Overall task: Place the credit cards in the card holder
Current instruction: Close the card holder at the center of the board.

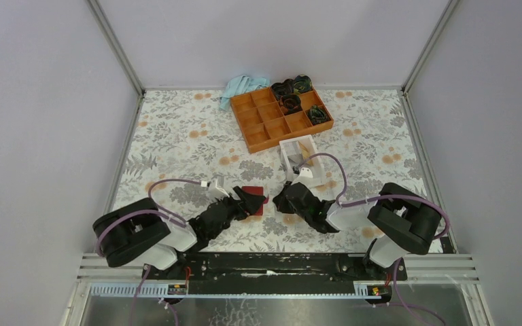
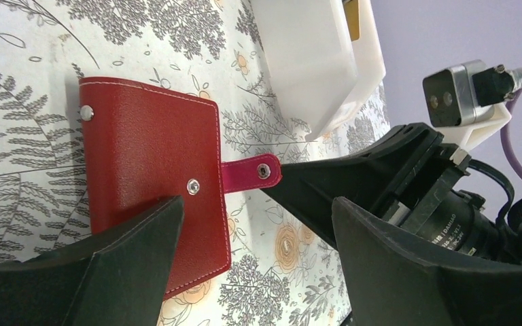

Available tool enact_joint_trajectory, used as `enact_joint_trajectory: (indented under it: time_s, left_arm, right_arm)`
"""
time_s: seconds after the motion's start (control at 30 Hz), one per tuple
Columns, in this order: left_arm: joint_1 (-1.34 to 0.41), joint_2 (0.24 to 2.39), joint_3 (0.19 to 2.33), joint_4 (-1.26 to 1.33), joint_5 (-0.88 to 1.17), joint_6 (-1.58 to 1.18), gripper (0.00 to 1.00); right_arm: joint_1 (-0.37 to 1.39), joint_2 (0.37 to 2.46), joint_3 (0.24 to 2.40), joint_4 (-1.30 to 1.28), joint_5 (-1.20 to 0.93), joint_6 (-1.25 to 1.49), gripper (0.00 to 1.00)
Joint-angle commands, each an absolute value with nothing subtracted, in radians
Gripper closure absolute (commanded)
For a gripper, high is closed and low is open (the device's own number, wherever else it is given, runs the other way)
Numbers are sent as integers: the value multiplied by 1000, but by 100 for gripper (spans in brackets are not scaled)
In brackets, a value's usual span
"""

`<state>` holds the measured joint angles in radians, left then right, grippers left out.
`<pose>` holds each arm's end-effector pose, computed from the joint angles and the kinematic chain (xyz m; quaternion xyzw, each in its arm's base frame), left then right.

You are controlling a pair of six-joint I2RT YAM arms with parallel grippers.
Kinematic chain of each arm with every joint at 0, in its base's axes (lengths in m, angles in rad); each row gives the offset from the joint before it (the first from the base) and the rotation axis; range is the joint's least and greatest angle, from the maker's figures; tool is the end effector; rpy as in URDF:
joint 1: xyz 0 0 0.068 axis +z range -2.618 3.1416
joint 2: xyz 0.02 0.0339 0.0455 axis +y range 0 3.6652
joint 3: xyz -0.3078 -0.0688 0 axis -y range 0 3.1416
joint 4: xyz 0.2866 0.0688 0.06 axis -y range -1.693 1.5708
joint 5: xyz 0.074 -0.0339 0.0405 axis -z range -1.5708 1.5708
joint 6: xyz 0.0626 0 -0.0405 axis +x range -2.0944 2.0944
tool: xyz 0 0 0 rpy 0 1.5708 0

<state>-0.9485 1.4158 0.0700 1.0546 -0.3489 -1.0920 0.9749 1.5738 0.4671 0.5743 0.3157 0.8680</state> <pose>0.1469 -0.1680 0.1135 -0.1600 0.7806 -0.4283 0.4263 0.1945 0.2522 0.1241 0.0321 0.8604 0.3078 0.4050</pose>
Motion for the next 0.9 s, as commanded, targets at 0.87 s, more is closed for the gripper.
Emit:
enact_joint_trajectory:
  time_s: [0.87]
  left_arm:
    - [-935, 1478, 29, 1167, -326, -1152, 9]
  right_arm:
    - [972, 1594, 567, 661, 234, 828, 100]
